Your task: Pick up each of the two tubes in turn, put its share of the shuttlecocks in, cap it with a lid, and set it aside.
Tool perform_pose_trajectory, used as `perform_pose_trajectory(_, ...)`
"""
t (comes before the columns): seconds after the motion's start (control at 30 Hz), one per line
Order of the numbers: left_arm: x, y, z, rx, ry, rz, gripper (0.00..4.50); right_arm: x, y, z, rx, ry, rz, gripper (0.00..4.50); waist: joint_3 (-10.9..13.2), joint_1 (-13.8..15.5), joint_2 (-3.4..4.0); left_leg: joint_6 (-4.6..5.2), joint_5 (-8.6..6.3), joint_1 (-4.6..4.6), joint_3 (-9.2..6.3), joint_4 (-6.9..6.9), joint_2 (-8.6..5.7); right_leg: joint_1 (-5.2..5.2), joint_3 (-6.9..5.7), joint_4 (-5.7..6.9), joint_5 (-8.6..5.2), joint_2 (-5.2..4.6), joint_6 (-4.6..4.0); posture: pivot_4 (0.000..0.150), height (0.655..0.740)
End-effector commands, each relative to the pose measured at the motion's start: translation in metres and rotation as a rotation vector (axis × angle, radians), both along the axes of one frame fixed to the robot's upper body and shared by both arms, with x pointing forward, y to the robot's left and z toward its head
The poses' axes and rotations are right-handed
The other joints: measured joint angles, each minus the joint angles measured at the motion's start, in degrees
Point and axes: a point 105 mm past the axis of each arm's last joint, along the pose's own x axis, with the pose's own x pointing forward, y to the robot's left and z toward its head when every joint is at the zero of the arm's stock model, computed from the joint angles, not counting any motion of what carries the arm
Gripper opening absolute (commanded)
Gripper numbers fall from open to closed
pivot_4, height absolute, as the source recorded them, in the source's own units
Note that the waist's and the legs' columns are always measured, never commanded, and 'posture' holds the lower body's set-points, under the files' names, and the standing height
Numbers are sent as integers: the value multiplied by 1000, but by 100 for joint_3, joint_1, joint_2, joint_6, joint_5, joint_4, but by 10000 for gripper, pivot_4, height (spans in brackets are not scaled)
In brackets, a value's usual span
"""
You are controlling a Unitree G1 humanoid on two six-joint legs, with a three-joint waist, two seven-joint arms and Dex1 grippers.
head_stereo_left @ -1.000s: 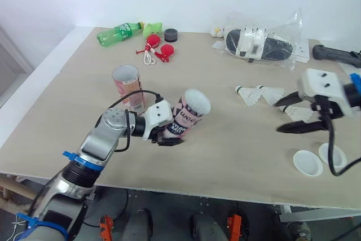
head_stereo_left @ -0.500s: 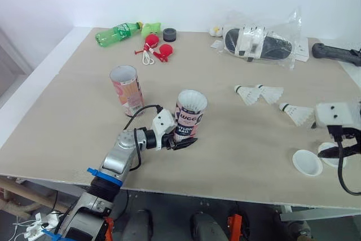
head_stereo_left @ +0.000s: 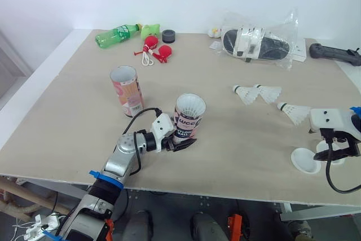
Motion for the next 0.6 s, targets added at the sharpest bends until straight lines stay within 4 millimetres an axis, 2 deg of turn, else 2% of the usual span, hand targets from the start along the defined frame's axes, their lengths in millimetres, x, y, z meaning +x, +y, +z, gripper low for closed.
perform_pose_trajectory(0.03,-3,-3,-3,4,6,-10,32863,3,4,0,9,4,15,44471,0,0,1,0,0,0,0,2,0,1,0,0,1,0,1,1500,7400)
perform_pose_trajectory(0.27,-3,-3,-4,11,6,-10,32863,11,9,-22,10,44,26,44471,-1,-4,2,0,0,1,-1,9,-1,6,0,0,3,0,3,1500,7400)
perform_pose_trajectory(0.5,-3,-2,-6,27,9,3,32863,13,5,-31,-4,81,-4,44471,-3,-9,3,0,0,8,-3,11,-1,16,-2,0,4,1,3,1500,7400)
perform_pose_trajectory(0.6,-3,-1,-7,29,8,7,32863,13,4,-32,0,90,-10,36284,-2,-17,-1,0,0,17,-4,12,-1,27,-3,0,4,0,3,1500,7400)
